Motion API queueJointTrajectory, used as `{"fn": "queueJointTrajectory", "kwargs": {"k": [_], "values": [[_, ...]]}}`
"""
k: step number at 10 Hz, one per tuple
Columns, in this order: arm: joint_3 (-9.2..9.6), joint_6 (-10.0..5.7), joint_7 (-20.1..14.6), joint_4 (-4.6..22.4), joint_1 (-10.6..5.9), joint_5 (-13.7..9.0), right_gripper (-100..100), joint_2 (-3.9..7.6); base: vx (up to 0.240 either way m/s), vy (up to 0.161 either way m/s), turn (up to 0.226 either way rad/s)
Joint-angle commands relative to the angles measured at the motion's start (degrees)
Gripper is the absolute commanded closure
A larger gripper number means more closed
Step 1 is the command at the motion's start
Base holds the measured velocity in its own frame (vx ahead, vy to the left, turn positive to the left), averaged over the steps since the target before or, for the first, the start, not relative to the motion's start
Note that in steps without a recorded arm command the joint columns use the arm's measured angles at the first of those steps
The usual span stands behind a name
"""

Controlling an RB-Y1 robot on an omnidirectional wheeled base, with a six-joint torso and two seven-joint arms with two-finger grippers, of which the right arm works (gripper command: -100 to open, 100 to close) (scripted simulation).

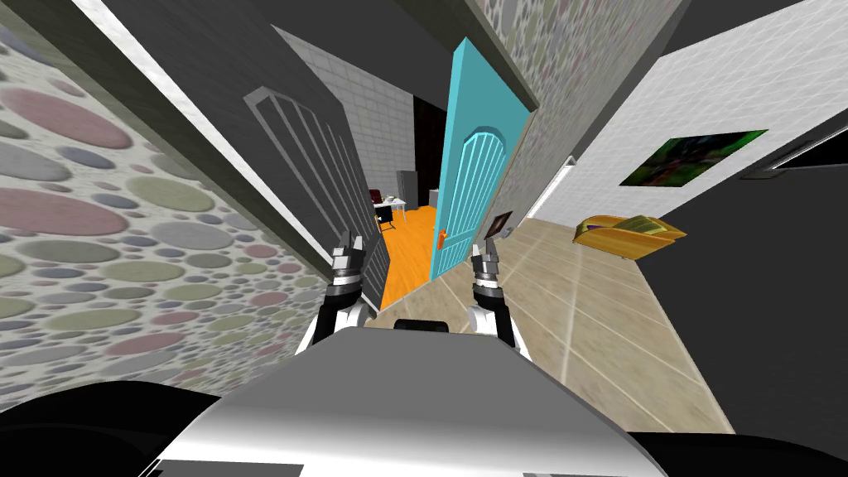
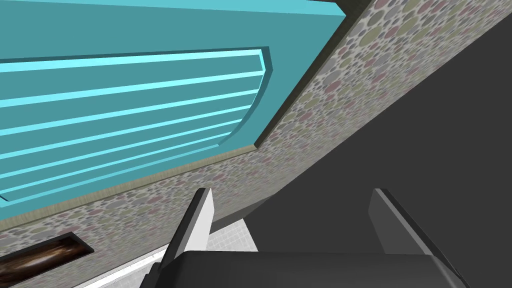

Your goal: Push the door open

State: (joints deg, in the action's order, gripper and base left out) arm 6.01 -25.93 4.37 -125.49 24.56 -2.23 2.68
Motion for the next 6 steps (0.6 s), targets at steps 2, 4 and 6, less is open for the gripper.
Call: {"fn": "queueJointTrajectory", "kwargs": {"k": [2,4,6], "values": [[0.90,0.19,-0.50,2.94,-0.67,0.08,-100,0.59,0.067,-0.081,0.073],[1.54,0.75,-0.86,5.24,-1.67,0.15,-100,0.94,0.072,-0.098,0.091],[2.23,1.36,-1.24,7.73,-2.74,0.24,-100,1.26,0.069,-0.114,0.087]]}}
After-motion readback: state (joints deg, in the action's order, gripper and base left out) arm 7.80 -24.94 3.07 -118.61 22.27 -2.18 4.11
